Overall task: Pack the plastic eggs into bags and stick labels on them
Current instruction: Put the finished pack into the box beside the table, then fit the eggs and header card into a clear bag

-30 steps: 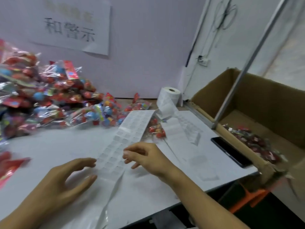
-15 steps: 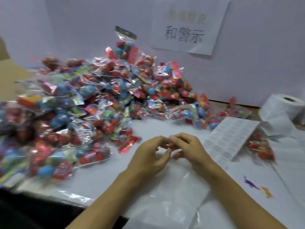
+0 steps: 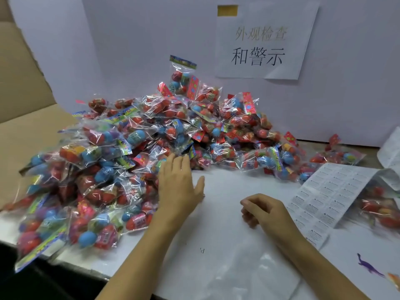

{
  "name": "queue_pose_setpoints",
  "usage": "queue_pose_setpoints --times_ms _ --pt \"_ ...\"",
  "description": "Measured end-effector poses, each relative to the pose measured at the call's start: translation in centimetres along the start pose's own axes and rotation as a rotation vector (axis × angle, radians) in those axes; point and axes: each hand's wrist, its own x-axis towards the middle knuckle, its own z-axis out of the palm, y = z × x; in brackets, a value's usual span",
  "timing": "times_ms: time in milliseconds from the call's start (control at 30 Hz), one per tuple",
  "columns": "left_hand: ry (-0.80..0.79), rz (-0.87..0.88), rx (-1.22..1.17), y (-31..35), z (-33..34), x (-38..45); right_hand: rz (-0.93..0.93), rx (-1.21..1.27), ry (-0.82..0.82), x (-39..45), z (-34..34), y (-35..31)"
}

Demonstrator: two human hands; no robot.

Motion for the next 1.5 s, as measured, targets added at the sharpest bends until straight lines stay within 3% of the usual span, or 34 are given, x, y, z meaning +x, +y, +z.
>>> queue_pose_setpoints --times_ms 133,400,567,667,767,967,1067,1167,1267,1367,1433,1500 --pt "-0.089 -0.082 0.142 -1.6 0.8 1.0 0.015 0.019 0.005 -0.2 0.2 -0.2" --pt "0.162 0.094 -0.098 -1.9 2.0 -0.8 0.024 0.027 0.024 -0.3 0.3 -0.5" --pt "0.281 0.353 -0.529 -0.1 1.4 -1.3 0.02 0.038 0.057 -0.4 0.1 -0.7" --pt "0.275 0.311 -0.858 1.8 1.2 -2.0 -0.005 0.088 0.087 -0.7 0.4 -1.0" --pt "0.276 0.259 -1.031 2.4 0.9 -2.3 -0.009 0.144 0.127 -0.8 0.5 -1.3" --pt "0.378 0.516 -0.907 3.6 -1.1 -1.8 -0.086 0.026 0.095 -1.0 0.4 -1.3" --pt "0.265 0.58 -0.896 4.9 -1.8 -0.8 -0.116 0.034 0.019 -1.1 0.1 -1.5" --pt "0.077 0.391 -1.039 5.7 -1.3 -0.5 -0.134 0.093 -0.041 -1.4 0.0 -1.8" --pt "-0.027 -0.019 -1.408 5.7 0.2 -1.0 -0.096 0.202 0.011 -1.4 0.1 -2.0" --pt "-0.241 -0.308 -1.536 4.9 1.8 -1.1 -0.005 0.323 0.084 -1.0 -0.2 -1.9" --pt "-0.327 -0.304 -1.398 4.3 2.3 -0.7 0.042 0.368 0.106 -0.9 -0.4 -1.9" --pt "-0.279 -0.135 -1.138 3.7 2.6 -0.5 0.065 0.383 0.108 -0.8 -0.5 -2.0"
